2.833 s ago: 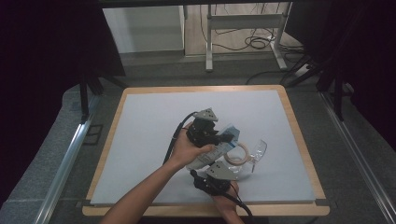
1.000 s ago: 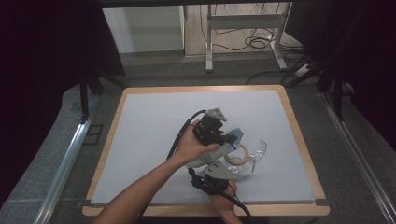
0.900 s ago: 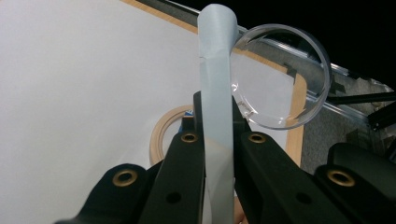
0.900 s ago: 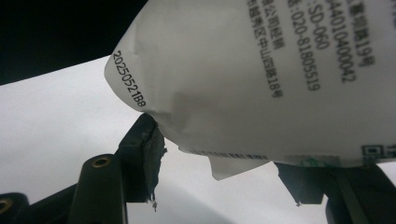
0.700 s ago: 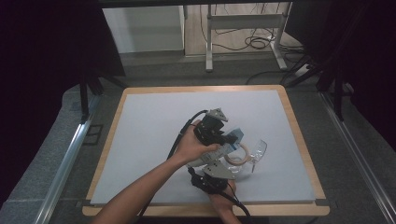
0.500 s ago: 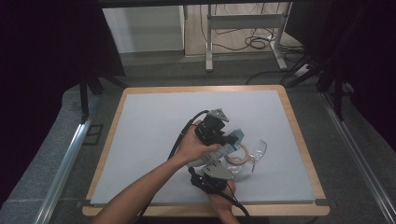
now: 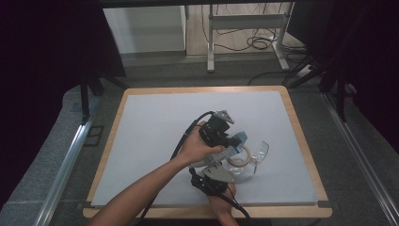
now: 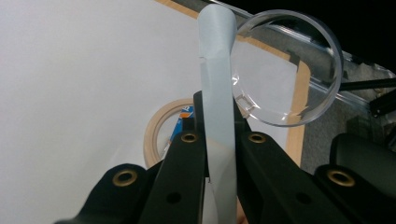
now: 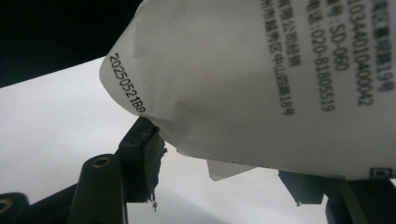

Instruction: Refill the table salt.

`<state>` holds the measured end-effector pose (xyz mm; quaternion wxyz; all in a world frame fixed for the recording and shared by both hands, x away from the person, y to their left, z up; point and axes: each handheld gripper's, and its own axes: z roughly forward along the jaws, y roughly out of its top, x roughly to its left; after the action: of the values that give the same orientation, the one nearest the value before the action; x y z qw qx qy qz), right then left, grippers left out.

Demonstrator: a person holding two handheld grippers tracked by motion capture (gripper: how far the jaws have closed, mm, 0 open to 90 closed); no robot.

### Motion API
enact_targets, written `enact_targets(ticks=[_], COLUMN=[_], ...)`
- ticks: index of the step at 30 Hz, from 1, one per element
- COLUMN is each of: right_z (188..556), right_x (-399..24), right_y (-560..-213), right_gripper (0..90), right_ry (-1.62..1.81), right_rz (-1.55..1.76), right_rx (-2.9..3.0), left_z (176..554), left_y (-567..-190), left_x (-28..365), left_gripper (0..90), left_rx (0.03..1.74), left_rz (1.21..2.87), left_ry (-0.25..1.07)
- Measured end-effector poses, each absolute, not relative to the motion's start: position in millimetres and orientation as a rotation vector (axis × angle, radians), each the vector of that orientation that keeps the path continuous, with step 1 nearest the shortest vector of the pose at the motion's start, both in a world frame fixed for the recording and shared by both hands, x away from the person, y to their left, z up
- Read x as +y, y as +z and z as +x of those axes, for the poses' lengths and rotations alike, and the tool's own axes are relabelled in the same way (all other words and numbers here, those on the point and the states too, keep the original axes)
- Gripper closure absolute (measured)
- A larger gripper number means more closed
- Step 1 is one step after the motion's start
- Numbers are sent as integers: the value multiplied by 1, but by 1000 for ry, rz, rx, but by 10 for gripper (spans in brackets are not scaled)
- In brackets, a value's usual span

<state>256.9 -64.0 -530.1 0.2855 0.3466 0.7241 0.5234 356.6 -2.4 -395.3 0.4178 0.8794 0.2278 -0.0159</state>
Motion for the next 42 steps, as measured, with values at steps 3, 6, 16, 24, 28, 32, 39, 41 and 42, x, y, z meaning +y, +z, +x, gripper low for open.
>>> enact_targets(ticks=[3,6,16,24,28,32,39,41,42], right_z=[256,256,253,256,257,258,260,260,261], right_x=[-62,-60,-56,-55,-53,-51,-51,-51,-51], right_y=[-529,-528,-527,-526,-525,-523,-519,-519,-519], right_gripper=[385,385,388,388,388,388,390,398,401], right_ry=[1401,1394,1358,1344,1343,1354,1356,1357,1355], right_rz=[925,918,903,904,895,890,891,892,889], right_rx=[1919,1898,1885,1897,1906,1909,1904,1909,1910], left_z=[357,357,358,362,364,365,365,366,366], left_y=[-393,-392,-390,-390,-390,-387,-386,-388,-388], left_x=[-4,-4,-8,-11,-12,-13,-18,-19,-20], left_gripper=[900,900,900,900,900,900,900,900,900], left_rx=[571,570,559,569,579,580,573,569,573], left_rz=[2218,2218,2267,2304,2317,2335,2362,2373,2379], left_ry=[-39,-46,-44,-23,-20,-16,-12,-10,-8])
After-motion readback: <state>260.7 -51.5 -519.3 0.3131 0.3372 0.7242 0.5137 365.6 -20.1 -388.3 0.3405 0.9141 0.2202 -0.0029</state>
